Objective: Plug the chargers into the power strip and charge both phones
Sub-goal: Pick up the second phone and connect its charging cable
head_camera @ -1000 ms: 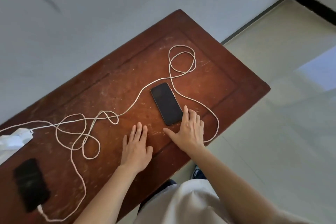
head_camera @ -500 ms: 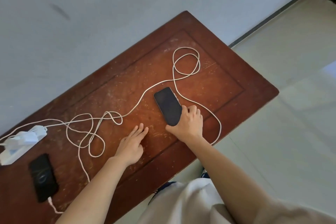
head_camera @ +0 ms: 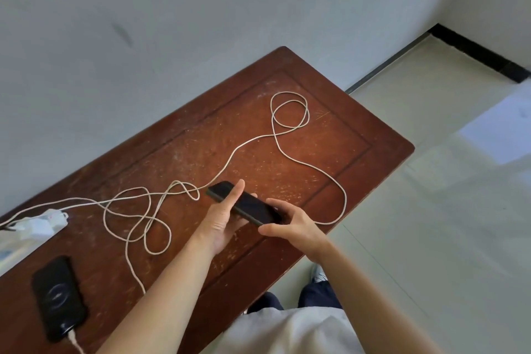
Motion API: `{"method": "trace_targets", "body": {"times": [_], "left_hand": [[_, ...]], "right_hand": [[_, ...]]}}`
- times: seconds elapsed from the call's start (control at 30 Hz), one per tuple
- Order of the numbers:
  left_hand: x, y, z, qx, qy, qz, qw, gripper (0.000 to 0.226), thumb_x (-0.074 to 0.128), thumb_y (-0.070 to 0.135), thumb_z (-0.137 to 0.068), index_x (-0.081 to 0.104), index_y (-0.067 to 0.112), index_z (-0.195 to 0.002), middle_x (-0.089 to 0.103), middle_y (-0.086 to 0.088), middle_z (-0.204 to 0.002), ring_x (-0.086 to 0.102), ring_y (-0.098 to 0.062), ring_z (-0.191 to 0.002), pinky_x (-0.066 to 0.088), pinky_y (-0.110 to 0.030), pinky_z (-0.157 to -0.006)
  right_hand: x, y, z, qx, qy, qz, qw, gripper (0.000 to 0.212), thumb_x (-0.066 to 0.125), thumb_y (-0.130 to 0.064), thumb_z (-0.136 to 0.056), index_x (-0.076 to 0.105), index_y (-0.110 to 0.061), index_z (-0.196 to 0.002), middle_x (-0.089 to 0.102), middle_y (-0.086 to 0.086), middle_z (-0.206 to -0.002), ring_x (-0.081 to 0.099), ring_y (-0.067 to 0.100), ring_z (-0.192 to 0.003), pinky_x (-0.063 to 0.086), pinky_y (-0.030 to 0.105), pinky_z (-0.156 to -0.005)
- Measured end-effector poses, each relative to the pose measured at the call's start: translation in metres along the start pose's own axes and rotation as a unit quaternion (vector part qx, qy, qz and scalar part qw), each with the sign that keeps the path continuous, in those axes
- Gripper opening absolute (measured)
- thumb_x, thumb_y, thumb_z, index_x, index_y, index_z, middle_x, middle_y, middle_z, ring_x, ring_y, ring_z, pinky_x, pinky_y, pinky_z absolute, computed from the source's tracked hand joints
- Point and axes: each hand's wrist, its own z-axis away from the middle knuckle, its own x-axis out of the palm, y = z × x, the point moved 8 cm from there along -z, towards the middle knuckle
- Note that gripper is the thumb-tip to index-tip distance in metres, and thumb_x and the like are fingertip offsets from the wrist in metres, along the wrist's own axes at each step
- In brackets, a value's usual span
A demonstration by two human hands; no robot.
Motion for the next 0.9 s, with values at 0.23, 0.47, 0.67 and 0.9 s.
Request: {"method": "trace_targets", "body": {"times": [0.23, 0.47, 0.67, 0.9], "left_hand": [[-0.025, -0.010, 0.002, 0.001, 0.103, 0.206, 0.973, 0.081, 0.082, 0.074, -0.056, 0.068, 0.020, -0.116, 0.080, -0.008, -0.098, 0.077, -0.026, -0.087, 0.061, -0.045, -0.071], [-0.027, 0.009, 0.016, 0.051, 0.057, 0.319, 0.945, 0.099, 0.060, 0.089, -0.064, 0.060, 0.018, -0.132, 0.062, -0.023, -0.132, 0.067, -0.048, -0.110, 0.049, -0.070, -0.094], [-0.016, 0.024, 0.028, 0.055, 0.011, 0.416, 0.908, 0.097, 0.028, 0.083, -0.084, 0.061, 0.003, -0.127, 0.062, -0.026, -0.129, 0.062, -0.046, -0.119, 0.043, -0.068, -0.102], [0.002, 0.064, 0.038, 0.085, -0.034, 0.488, 0.868, 0.086, 0.034, 0.076, -0.089, 0.055, 0.007, -0.137, 0.062, -0.024, -0.134, 0.064, -0.044, -0.117, 0.049, -0.060, -0.099]], "right_hand": [[-0.045, 0.001, 0.012, -0.041, 0.239, 0.317, 0.917, 0.059, 0.060, -0.052, -0.093, 0.051, -0.023, -0.144, 0.055, 0.001, -0.133, 0.055, 0.018, -0.120, 0.046, 0.030, -0.098], [-0.060, 0.020, 0.016, 0.049, 0.282, 0.531, 0.797, 0.031, 0.050, -0.043, -0.101, 0.062, -0.023, -0.121, 0.058, 0.001, -0.118, 0.054, 0.023, -0.109, 0.040, 0.038, -0.098], [-0.048, -0.025, 0.021, -0.064, 0.289, 0.365, 0.883, 0.019, 0.045, -0.041, -0.105, 0.056, -0.026, -0.108, 0.068, -0.010, -0.082, 0.064, 0.009, -0.070, 0.051, 0.031, -0.072], [-0.032, -0.109, 0.039, -0.171, 0.256, -0.008, 0.952, 0.016, 0.052, -0.033, -0.104, 0.066, -0.026, -0.106, 0.058, -0.005, -0.067, 0.048, 0.001, -0.051, 0.041, 0.017, -0.046]]}}
